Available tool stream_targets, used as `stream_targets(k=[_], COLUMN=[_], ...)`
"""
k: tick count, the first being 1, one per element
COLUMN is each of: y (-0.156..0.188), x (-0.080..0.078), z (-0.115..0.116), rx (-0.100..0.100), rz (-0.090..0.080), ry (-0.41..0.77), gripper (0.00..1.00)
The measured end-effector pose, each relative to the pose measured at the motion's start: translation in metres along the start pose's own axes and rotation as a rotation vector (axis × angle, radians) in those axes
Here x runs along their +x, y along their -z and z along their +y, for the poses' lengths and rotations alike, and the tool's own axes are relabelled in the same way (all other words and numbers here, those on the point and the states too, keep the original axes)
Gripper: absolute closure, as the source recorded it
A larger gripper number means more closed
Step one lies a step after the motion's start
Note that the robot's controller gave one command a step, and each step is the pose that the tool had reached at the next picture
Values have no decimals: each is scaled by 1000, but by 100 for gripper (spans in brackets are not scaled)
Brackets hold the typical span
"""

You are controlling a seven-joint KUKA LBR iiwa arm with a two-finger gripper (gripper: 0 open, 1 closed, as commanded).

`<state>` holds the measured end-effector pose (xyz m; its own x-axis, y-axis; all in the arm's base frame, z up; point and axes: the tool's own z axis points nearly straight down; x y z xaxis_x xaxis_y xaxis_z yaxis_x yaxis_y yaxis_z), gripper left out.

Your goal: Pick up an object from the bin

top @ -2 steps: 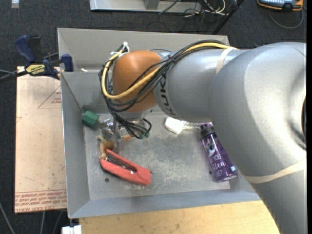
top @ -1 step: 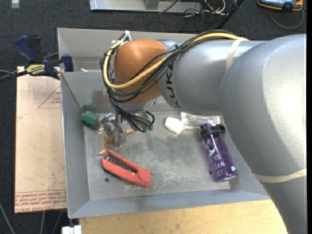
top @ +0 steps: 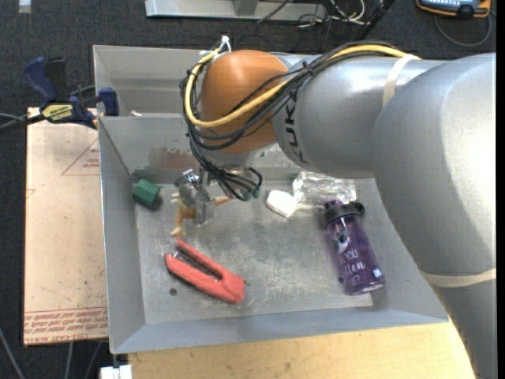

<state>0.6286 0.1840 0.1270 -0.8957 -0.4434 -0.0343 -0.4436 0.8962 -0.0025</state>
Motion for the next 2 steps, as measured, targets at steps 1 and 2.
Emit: stream_targets(k=[1, 2], y=[25, 27], x=[3, -16], z=[11, 23], rx=[-4, 3], rz=[28, -10], ry=[27, 102], gripper=[100, 100])
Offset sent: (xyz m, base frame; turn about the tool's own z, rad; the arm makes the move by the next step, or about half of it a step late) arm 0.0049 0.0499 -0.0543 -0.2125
